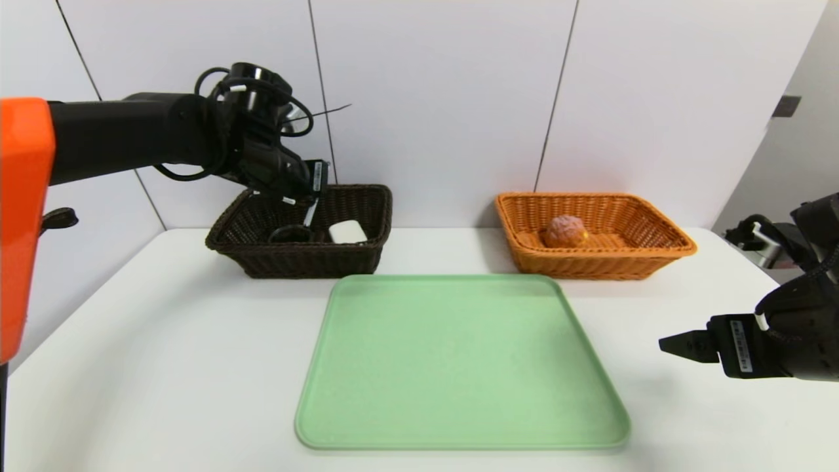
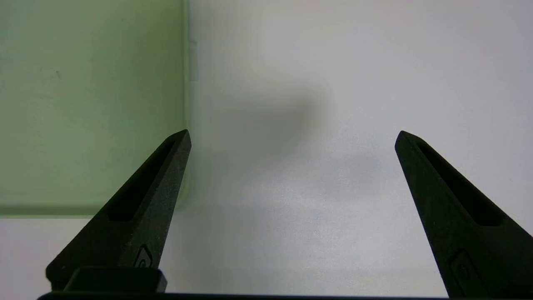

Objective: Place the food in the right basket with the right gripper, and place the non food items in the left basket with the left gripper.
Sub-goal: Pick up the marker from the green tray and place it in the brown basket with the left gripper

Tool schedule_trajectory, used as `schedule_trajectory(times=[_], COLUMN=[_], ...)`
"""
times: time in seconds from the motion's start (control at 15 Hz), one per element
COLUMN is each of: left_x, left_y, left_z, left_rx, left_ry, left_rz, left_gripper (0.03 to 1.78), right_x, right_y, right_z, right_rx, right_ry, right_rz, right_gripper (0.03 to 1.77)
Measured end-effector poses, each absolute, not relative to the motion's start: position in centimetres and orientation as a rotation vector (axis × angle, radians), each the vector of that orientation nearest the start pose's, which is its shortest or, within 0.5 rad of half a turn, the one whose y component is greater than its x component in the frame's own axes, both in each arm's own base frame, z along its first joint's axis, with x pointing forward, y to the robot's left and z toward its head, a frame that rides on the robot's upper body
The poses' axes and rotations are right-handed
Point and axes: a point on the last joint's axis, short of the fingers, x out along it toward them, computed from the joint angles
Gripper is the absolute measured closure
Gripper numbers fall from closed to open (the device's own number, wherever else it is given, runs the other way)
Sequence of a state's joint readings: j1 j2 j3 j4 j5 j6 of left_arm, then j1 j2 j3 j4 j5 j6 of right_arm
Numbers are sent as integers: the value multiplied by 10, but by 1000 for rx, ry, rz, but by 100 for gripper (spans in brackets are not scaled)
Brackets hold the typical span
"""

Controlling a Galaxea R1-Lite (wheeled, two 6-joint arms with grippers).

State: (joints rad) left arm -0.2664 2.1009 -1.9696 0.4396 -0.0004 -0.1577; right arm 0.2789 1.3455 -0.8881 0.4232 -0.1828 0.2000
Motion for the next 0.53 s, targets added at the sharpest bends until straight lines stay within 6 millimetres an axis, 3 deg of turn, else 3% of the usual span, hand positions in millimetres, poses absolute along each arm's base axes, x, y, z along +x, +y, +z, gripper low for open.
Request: schedule_trajectory(times=[0.53], left_x=[433], left_y=[-115], left_z=[217], left_rx=[-71], left_ry=[629], left_rz=[-201], left_gripper=[176], right_x=[185], right_y=[49], right_z=[204], right_rx=[-16], right_ry=[865], right_rz=[2], right_gripper=[10])
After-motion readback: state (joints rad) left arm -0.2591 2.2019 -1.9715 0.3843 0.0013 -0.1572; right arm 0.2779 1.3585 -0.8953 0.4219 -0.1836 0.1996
